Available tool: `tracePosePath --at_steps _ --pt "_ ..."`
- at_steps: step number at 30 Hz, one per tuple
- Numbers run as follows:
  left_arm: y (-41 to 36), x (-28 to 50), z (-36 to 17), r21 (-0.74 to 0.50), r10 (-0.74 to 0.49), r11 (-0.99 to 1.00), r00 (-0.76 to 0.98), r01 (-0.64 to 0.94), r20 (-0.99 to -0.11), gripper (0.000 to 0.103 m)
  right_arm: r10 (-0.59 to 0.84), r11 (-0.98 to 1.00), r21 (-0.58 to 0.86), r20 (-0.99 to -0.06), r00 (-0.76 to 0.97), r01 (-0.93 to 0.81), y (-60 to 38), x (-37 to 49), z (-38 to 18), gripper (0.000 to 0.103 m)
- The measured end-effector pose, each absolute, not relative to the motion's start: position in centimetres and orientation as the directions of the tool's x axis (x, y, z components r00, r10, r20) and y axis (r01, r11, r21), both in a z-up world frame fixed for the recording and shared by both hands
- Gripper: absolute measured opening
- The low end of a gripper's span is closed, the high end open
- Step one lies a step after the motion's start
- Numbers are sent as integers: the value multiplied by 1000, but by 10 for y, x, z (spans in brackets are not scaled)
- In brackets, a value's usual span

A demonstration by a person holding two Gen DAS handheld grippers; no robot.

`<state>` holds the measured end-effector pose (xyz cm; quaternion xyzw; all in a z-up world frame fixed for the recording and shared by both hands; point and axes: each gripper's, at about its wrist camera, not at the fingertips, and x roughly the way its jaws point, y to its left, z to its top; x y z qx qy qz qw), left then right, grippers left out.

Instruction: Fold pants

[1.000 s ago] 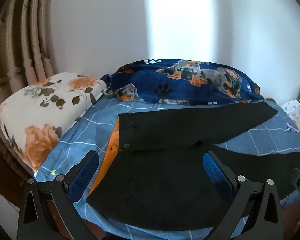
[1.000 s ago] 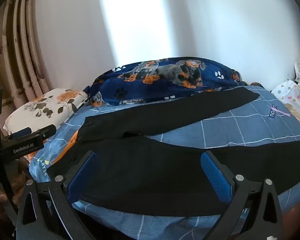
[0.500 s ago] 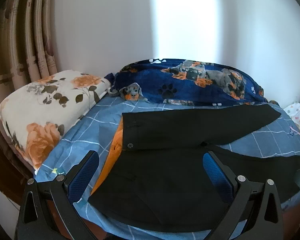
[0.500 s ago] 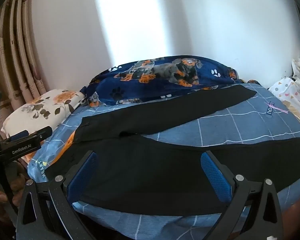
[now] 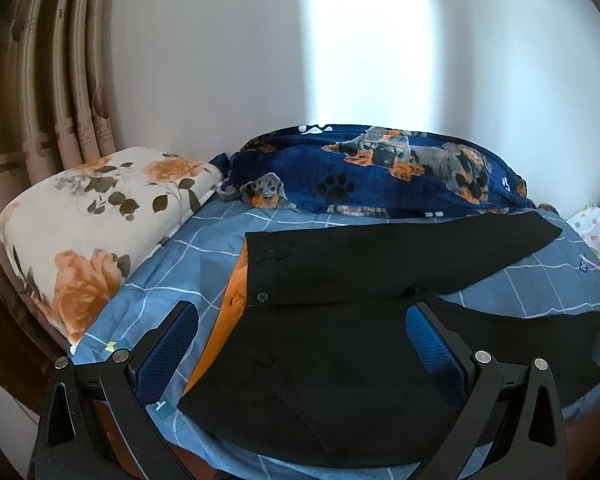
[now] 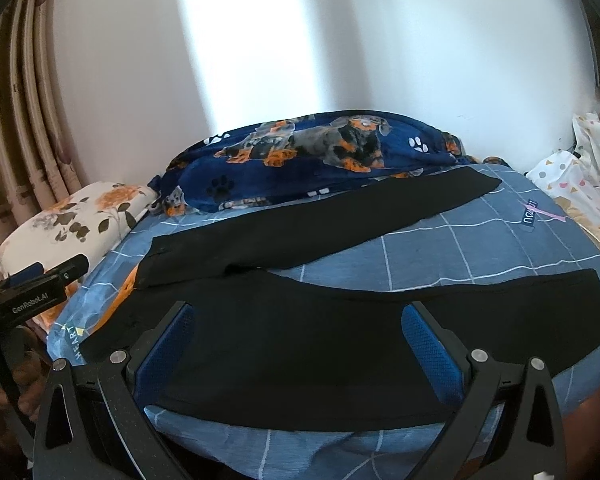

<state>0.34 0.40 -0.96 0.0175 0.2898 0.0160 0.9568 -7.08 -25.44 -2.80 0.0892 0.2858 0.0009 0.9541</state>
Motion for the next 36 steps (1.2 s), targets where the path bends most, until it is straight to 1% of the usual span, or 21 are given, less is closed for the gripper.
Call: tracePosePath --at_steps 8,12,15,18,22,25,28,33,36 --pt "2 3 -8 47 33 999 843 -9 -537 103 26 983 166 -556 831 80 -261 -70 -30 103" --pt "4 -2 -7 12 0 1000 861 6 -509 103 11 982 161 -565 825 97 -263 -68 -31 103" --pt "10 -2 -7 -35 -24 999 861 8 -508 103 -2 982 152 -571 821 108 -263 -68 -33 103" --pt "12 0 -9 -46 -39 999 853 17 -521 103 -11 983 146 -577 816 116 -264 -67 -34 103" --pt "12 7 -10 -16 -36 999 826 33 -563 103 -19 982 142 -585 811 125 -264 -65 -35 103" --pt "18 16 -11 -14 -17 1000 804 11 -594 103 -32 982 133 -589 808 136 -265 -65 -36 103" --pt "27 25 -12 -9 36 999 789 -52 -614 103 -49 981 122 -595 802 151 -267 -62 -37 103" --pt "47 37 -12 -30 48 996 771 -87 -635 103 -90 978 94 -612 786 186 -270 -57 -41 103" --pt "55 40 -9 -28 47 996 788 -81 -614 103 -102 975 89 -629 770 202 -272 -53 -46 103"
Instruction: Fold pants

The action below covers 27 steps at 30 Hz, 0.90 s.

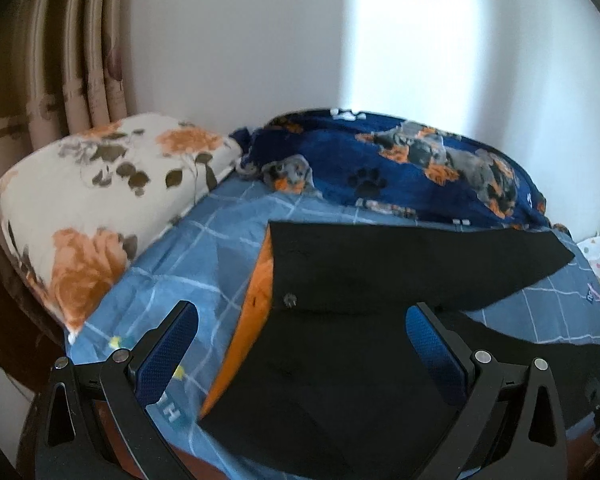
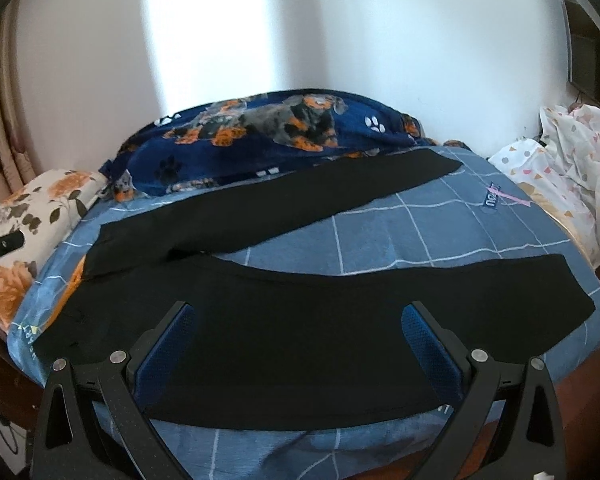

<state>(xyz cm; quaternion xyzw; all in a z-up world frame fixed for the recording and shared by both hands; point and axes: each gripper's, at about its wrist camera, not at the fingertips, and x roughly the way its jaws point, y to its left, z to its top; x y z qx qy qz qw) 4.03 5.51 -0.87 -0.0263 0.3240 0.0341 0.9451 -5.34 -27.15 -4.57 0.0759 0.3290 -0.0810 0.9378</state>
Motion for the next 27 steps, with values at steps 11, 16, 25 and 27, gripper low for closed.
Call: tracePosePath --at_steps 11,16,25,27 --pt "71 79 -3 5 -49 998 798 65 -601 103 -112 976 66 -662 741 207 -269 -42 -51 103" --pt "99 117 -12 25 -47 996 771 81 -635 103 -67 979 94 -692 719 181 -268 -34 -60 103" --pt "163 226 -70 -173 -178 983 617 69 -767 54 -14 983 112 -744 668 145 -257 -6 -80 103" --pt "161 254 -92 -168 -197 980 559 104 -806 41 -10 984 107 -759 651 140 -253 1 -85 103"
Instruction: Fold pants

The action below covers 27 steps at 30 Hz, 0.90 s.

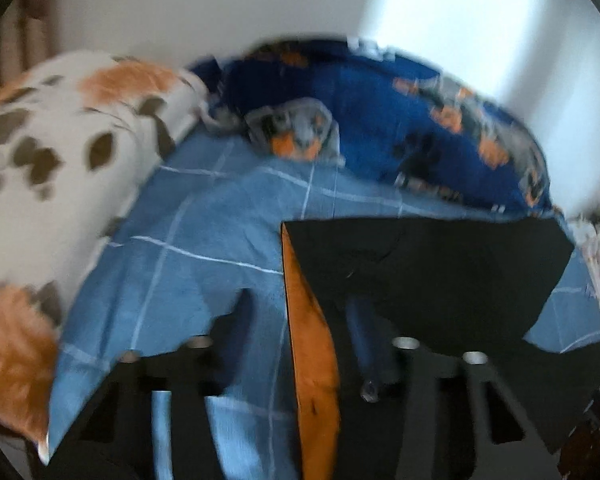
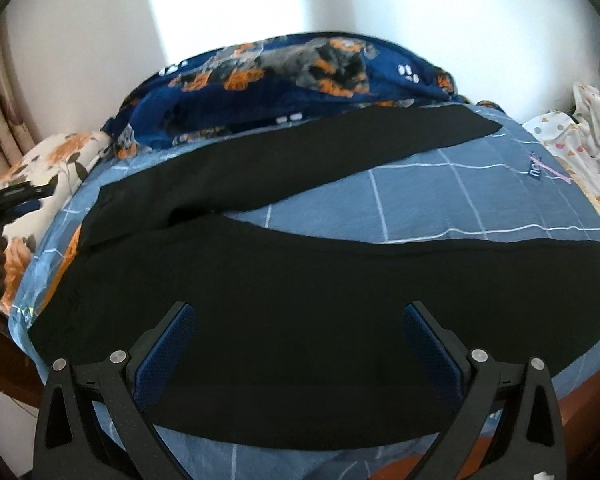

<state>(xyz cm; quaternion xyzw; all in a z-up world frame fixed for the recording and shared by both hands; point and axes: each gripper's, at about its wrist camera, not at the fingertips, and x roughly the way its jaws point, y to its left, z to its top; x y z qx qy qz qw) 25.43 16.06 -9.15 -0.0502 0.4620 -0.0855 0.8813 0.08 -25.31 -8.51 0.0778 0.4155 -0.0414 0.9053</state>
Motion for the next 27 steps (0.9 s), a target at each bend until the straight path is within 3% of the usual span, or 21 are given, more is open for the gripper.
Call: tracePosePath --at_steps 3,8,17,21,22,23,24,27 --pt "157 283 -111 -170 -215 976 525 133 -824 40 0 985 107 -779 627 134 -251 10 -93 103" --pt "169 330 -134 -317 -337 940 466 123 -818 40 3 982 115 -801 598 149 -256 19 -102 103" --pt "158 371 -157 -314 -367 929 388 196 -845 43 7 980 116 -829 558 159 -259 33 -114 103" --pt "160 380 -160 -382 -432 902 384 201 -816 43 13 981 118 -832 555 152 -255 37 -115 103" --pt "161 380 -161 -393 -443 896 384 205 -810 41 13 982 115 -832 555 148 -254 38 -115 103" --pt "164 380 -161 -408 -455 890 386 202 -802 22 14 983 113 -832 555 145 -253 38 -115 103" --pt "167 377 -162 -436 -474 880 392 188 -788 14 16 983 114 -832 554 142 -252 39 -116 103" --pt "168 366 -156 -459 -477 875 446 157 -758 10 19 983 117 -834 551 144 -252 41 -116 103"
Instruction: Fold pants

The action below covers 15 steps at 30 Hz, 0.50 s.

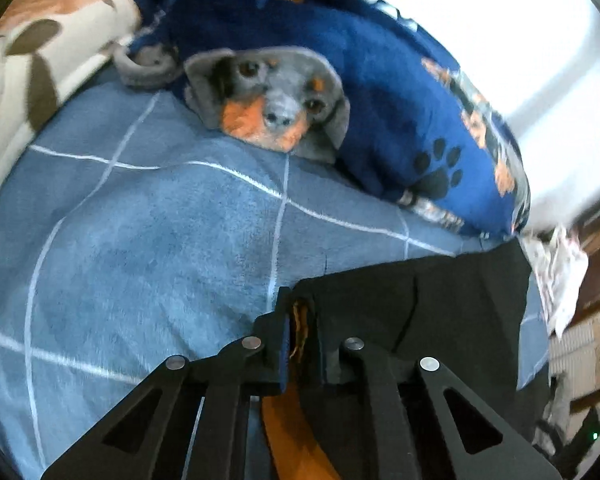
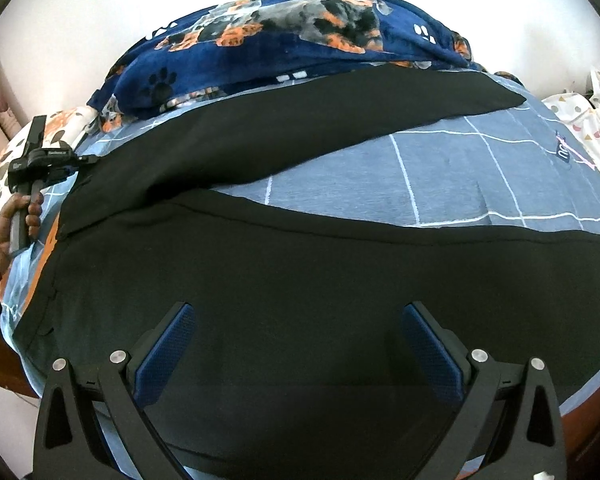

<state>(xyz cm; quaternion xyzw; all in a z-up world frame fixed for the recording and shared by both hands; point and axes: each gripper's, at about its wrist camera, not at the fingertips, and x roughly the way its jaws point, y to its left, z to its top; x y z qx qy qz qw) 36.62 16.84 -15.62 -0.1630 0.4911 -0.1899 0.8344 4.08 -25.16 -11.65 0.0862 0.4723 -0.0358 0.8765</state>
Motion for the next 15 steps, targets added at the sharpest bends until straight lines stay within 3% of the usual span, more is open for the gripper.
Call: tracePosePath --at_steps 6,15 --pt "151 317 -113 -461 -468 871 581 173 -666 9 60 977 168 -815 576 135 -258 50 -106 103" --pt "113 198 -39 -378 -497 863 699 336 -514 9 453 790 610 -642 618 55 -297 130 -70 103"
